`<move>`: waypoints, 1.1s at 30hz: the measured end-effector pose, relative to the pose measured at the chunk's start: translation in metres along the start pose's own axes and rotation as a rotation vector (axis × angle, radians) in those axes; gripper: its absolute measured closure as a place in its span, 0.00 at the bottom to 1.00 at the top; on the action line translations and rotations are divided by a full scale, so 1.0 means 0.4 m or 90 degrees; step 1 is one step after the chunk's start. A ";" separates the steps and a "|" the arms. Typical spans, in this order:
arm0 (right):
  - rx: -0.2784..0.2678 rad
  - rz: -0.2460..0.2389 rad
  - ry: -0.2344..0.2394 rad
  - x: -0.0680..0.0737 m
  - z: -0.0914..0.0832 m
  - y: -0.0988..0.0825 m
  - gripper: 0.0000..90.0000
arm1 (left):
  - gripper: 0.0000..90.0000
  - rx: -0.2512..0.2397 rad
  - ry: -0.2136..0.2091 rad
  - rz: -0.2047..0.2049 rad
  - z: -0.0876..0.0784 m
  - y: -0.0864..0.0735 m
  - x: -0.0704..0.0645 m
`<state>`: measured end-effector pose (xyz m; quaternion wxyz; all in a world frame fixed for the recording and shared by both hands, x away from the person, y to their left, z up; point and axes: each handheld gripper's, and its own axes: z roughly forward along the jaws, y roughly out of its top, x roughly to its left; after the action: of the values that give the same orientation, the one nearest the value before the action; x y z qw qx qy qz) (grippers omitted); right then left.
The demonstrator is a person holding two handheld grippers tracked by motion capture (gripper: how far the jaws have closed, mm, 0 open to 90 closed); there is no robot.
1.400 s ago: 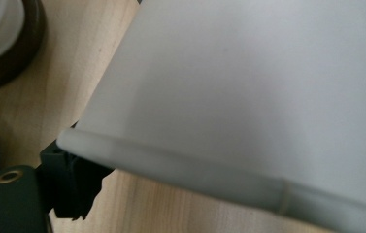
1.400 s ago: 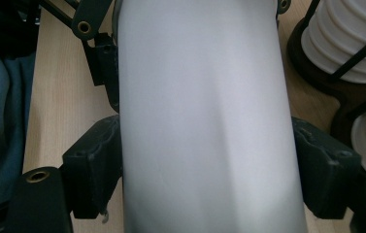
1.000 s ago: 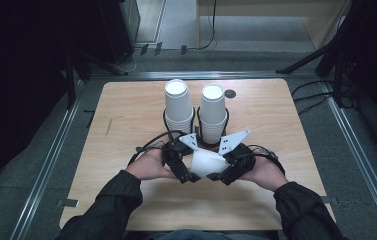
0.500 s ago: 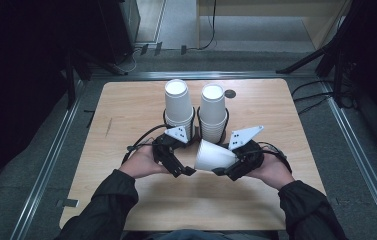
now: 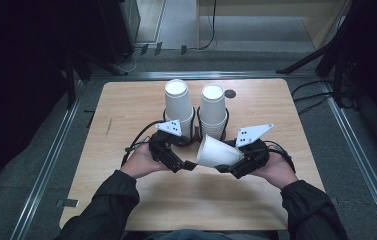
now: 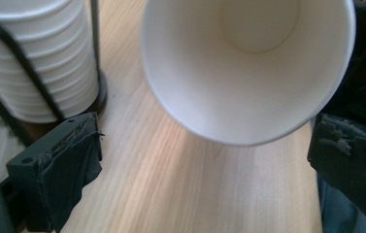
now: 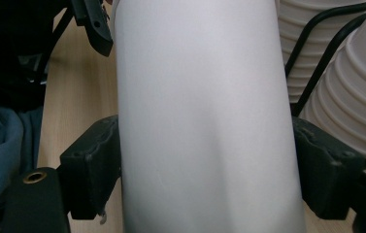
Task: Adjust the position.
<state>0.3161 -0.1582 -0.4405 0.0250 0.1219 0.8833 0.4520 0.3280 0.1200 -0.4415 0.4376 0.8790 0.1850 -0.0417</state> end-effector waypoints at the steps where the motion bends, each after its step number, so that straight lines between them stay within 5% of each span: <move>1: -0.001 -0.001 0.006 0.002 0.001 0.001 0.22 | 0.00 -0.001 -0.013 -0.003 0.007 0.004 -0.003; 23: -0.019 -0.034 0.034 0.027 0.031 0.019 0.22 | 0.00 -0.024 -0.070 -0.018 0.039 0.019 -0.015; 33: -0.012 -0.045 0.034 0.030 0.034 0.017 0.23 | 0.11 -0.014 -0.089 -0.007 0.033 0.017 -0.012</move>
<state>0.3078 -0.1409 -0.4421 0.0186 0.0785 0.8830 0.4623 0.3273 0.1045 -0.4432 0.4589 0.8679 0.1595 -0.1030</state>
